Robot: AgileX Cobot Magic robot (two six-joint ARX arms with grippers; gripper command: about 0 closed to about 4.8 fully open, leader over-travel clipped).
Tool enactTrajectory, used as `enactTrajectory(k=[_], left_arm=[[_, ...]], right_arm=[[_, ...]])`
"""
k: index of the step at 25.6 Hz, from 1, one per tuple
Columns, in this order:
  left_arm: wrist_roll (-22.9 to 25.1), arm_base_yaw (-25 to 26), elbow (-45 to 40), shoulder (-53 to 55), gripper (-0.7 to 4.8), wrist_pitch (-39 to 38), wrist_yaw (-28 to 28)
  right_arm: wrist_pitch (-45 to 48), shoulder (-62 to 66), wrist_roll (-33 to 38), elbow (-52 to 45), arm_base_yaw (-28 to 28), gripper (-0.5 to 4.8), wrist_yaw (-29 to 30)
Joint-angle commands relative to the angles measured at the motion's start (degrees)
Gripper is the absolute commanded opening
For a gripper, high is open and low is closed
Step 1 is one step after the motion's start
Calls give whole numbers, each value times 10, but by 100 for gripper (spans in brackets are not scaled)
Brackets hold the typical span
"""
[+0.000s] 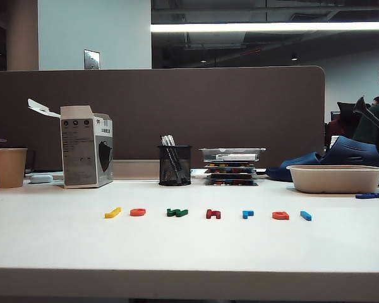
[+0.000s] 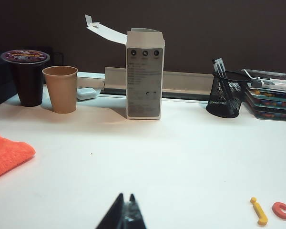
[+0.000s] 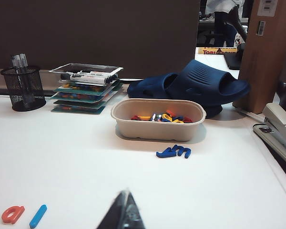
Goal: Select the appropriate letters from the row of letter magnets placed on the table to arrange into the word "car".
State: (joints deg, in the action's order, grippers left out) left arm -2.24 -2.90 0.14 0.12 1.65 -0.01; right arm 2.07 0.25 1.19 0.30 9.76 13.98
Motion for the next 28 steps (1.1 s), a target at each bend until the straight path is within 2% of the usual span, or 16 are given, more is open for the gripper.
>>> enactTrajectory(k=[1,17,22,25,28], left_arm=[[-1,1,3,0,-5,6,2],[-2,1,3,0,-6,6,5],[-1,1,39,0,-5,-48,116],[-2,1,77,0,-6,-115,123],[-14,1,101,0,-5,-124,131]], right_arm=[[8,-4,-1,-3,-1,-5,-1],[8,-4,-1,-3,-1,-6,-1],[17,-4,-1,1,-1,-6,-1],[16,-4,7,7,-1,-6,-1],[5,-4,12,22,-1,-6,-1]])
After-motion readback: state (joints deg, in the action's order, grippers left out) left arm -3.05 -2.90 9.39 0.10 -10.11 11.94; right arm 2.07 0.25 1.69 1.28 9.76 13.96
